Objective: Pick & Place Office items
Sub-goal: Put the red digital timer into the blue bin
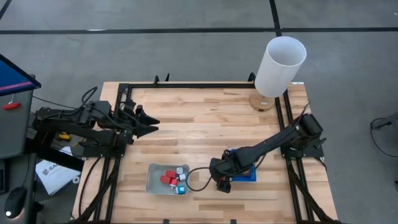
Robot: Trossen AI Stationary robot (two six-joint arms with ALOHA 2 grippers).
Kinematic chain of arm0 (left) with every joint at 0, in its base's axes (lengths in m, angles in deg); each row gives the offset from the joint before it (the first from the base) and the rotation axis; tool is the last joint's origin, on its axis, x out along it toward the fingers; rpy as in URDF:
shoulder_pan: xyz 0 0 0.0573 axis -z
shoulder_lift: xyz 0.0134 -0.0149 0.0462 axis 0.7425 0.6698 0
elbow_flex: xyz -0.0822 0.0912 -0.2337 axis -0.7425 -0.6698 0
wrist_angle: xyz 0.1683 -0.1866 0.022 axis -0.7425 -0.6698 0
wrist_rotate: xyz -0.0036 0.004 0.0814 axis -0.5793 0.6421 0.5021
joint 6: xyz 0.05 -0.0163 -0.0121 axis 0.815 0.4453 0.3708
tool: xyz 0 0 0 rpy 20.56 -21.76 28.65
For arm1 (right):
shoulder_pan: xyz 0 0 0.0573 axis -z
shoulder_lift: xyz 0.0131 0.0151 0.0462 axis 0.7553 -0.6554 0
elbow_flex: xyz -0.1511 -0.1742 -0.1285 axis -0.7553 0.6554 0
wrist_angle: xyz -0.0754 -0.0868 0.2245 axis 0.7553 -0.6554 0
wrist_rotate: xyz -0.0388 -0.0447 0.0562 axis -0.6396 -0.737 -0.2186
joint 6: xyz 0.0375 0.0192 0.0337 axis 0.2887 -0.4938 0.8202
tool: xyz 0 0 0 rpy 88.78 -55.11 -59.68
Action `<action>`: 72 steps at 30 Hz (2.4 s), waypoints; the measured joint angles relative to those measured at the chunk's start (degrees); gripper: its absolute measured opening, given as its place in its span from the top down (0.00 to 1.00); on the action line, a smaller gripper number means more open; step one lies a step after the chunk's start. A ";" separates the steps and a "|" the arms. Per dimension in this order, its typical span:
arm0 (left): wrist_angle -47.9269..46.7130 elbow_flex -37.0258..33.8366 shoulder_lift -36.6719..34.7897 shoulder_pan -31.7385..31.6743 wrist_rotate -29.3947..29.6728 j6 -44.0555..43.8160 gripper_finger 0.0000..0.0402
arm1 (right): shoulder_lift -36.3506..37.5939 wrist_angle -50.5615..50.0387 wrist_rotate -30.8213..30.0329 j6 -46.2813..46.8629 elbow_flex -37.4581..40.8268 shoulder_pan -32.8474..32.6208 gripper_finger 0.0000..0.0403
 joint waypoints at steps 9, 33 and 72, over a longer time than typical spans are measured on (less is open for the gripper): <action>-1.49 0.00 -0.11 0.00 0.02 0.95 0.54 | -2.56 1.05 -1.28 -1.46 -0.08 0.04 0.01; -1.38 0.01 0.00 -0.01 0.14 0.98 0.54 | -5.68 2.52 -2.50 -1.04 1.79 -0.11 0.01; -0.46 0.00 0.00 0.00 1.49 0.86 0.54 | -8.90 3.80 -4.15 0.05 0.90 -1.81 0.01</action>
